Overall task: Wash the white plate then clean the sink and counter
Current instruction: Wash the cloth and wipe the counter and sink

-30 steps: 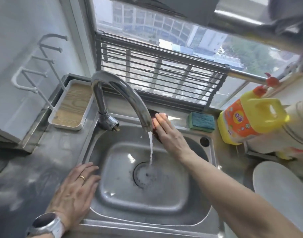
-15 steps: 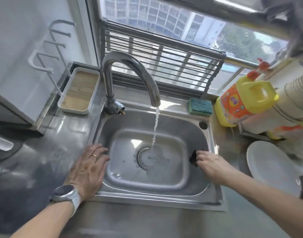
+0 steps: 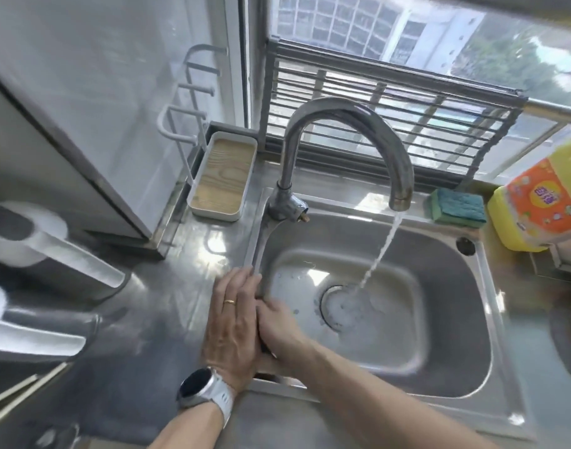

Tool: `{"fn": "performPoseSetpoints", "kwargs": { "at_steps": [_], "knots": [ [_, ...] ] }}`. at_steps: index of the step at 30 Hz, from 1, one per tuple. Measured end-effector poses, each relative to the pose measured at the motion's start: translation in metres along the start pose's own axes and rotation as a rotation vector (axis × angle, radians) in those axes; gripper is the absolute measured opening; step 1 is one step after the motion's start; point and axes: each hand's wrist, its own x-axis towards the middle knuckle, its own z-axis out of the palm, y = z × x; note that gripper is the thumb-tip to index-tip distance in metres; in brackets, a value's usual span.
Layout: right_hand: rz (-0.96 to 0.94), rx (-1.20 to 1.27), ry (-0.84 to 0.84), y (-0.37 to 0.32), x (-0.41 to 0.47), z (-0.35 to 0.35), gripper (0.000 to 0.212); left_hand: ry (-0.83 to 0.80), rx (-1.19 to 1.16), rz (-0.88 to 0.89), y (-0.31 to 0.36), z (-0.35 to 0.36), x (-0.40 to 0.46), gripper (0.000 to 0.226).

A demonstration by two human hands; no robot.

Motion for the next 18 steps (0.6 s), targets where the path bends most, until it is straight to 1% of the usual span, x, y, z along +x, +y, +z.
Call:
{"fn": "performPoseSetpoints", "kwargs": {
  "at_steps": [2,4,5,6,7,8,9,10,11,13,14,16,18],
  "knots": [
    [0.002,0.315,0.198,-0.033,0.035,0.012,0.034,0.036,-0.068,-0.039,0.000,-0.003,0.001,0.046],
    [0.011,0.565,0.364,-0.076,0.068,-0.003,0.028,0.077,-0.127,-0.098,0.002,-0.007,0.004,0.041],
    [0.037,0.690,0.411,-0.097,0.080,-0.013,0.025,0.100,-0.156,-0.145,0.003,-0.011,0.008,0.040],
    [0.061,0.771,0.474,-0.111,0.094,-0.017,0.023,0.127,-0.181,-0.192,0.002,-0.015,0.014,0.038],
    [0.076,0.734,0.532,-0.122,0.098,-0.018,0.030,0.154,-0.197,-0.228,0.000,-0.020,0.021,0.037],
    [0.067,0.532,0.593,-0.126,0.098,-0.012,0.038,0.179,-0.206,-0.245,-0.002,-0.026,0.027,0.036],
    [0.041,0.262,0.624,-0.120,0.089,0.000,0.040,0.200,-0.211,-0.241,-0.003,-0.033,0.032,0.035],
    [-0.072,-0.001,0.615,-0.107,0.070,0.013,0.041,0.219,-0.209,-0.222,-0.004,-0.040,0.037,0.034],
    [-0.176,-0.219,0.554,-0.088,0.045,0.027,0.044,0.234,-0.197,-0.199,-0.005,-0.046,0.042,0.034],
    [-0.300,-0.284,0.495,-0.045,-0.007,0.042,0.050,0.240,-0.169,-0.171,-0.005,-0.052,0.049,0.033],
    [-0.302,-0.359,0.471,-0.024,-0.023,0.042,0.046,0.230,-0.160,-0.162,-0.004,-0.052,0.051,0.033],
    [-0.239,-0.528,0.285,0.006,-0.048,0.020,0.036,0.185,-0.138,-0.133,0.005,-0.047,0.052,0.031],
    [-0.226,-0.727,0.072,0.020,-0.059,-0.021,0.036,0.090,-0.117,-0.080,0.015,-0.037,0.048,0.030]
  ]
}}
